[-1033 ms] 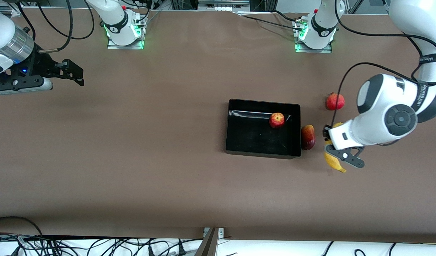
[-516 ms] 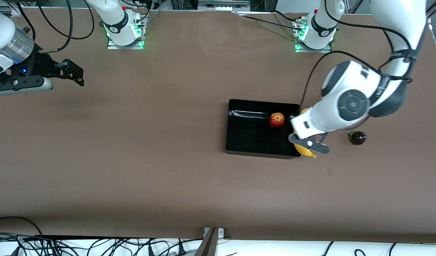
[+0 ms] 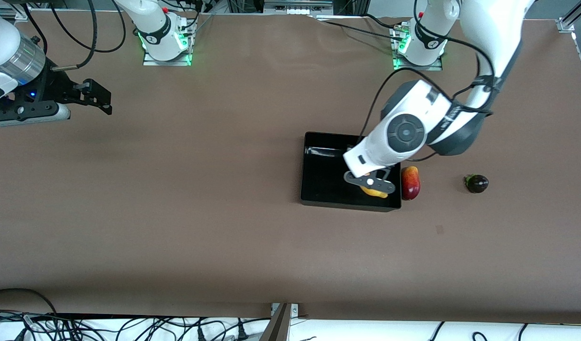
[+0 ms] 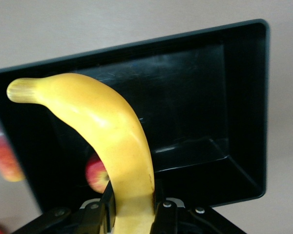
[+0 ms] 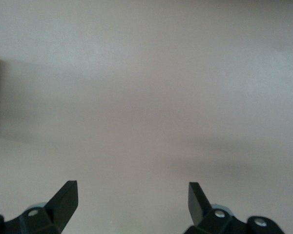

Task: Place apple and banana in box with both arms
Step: 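Lift the banana with the left gripper and carry it over the box, then lower the banana into the box and open the left gripper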

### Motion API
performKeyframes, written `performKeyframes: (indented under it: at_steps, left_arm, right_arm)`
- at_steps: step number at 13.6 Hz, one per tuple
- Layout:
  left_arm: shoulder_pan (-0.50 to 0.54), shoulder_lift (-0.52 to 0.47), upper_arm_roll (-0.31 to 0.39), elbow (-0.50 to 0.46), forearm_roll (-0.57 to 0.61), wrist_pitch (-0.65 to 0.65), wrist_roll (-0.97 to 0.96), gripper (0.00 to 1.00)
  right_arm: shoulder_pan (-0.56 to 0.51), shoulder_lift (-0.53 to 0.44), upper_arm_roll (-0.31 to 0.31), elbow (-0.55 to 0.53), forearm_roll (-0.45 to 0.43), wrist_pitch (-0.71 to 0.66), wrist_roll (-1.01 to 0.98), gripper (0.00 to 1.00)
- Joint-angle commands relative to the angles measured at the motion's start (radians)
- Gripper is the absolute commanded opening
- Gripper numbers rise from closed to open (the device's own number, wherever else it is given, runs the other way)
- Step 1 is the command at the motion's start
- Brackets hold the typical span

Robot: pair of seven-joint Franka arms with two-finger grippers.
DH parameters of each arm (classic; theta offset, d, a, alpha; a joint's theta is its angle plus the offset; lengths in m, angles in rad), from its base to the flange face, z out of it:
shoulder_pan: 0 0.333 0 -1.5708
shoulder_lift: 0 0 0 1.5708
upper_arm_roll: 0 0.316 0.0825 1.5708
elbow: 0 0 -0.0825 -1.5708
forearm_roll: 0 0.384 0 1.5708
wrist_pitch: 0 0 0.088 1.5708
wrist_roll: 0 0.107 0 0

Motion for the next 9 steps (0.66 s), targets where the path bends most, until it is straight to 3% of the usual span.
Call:
performKeyframes:
  at_steps: [1,9]
  left_arm:
    - [-0.041,0.036,0.0,0.014,0.024,0.024,-0.06,0.0]
    - [-0.08,0.085,0.006,0.013,0.027,0.066,-0.124,0.0]
  right_arm:
    - [-0.004,0.006,0.006,0.021,0.001,-0.009,0.004,1.0]
    - [-0.004,0.006,0.006,0.021,0.001,-0.008,0.004,1.0]
